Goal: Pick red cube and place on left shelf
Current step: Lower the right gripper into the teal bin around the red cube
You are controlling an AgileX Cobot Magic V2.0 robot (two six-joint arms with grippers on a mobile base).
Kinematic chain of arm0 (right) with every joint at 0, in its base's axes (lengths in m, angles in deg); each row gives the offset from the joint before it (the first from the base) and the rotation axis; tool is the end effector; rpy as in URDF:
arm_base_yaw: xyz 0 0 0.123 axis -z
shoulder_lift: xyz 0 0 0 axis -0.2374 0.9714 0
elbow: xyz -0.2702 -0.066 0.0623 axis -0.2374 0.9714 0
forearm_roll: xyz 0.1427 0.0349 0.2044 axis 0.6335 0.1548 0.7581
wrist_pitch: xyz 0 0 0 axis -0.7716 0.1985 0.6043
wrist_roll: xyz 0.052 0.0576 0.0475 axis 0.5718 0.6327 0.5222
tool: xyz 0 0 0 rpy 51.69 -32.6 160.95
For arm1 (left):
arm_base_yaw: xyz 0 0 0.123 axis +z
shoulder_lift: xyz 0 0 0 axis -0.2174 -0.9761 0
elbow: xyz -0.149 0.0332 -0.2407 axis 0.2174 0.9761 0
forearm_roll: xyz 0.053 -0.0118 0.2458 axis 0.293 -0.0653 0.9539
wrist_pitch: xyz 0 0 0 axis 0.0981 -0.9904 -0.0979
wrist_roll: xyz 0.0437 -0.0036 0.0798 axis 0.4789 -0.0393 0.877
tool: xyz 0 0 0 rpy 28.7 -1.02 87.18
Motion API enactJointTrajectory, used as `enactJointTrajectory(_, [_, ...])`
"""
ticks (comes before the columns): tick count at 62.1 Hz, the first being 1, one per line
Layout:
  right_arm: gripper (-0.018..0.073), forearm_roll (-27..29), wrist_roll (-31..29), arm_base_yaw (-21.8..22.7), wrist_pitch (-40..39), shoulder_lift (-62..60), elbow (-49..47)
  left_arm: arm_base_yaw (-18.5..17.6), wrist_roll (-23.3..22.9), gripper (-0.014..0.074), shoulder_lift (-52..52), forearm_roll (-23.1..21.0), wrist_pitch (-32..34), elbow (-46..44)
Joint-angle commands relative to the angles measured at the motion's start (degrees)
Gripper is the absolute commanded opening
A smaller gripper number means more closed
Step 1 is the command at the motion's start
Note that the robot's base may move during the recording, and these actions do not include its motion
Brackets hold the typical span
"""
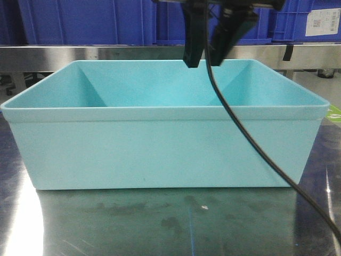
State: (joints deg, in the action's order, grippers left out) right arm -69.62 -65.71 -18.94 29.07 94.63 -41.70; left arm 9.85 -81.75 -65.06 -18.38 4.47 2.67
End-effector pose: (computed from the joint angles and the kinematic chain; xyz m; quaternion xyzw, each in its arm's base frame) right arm 0.3180 0.2012 0.3196 -0.1257 0.9658 0.0846 0.2105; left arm 0.0563 -0.0026 0.1990 0.0119 0.7215 -0.0203 0.6920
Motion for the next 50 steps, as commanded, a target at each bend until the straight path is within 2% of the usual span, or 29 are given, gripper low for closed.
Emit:
enactJointTrajectory(1, [0.0554,-0.4,3.1,1.5,-1.3,-2.1,-2.4,0.0,0.0,0.0102,0.9,-0.3,4.9,1.3])
enactJointTrajectory(6, [0.0624,-0.4,4.4,2.6,-1.4,-1.5,-2.4,0.0,0.0,0.0102,0.9,-0.3,4.9,1.3])
enactJointTrajectory(18, [0.0618,-0.3,7.7,3.1,-2.1,0.6,-2.4,0.0,0.0,0.0102,0.9,-0.3,4.9,1.3])
enactJointTrajectory(50, [0.0618,1.4,7.7,3.0,-3.0,9.2,-2.4,0.0,0.0,0.0102,0.9,-0.3,4.9,1.3])
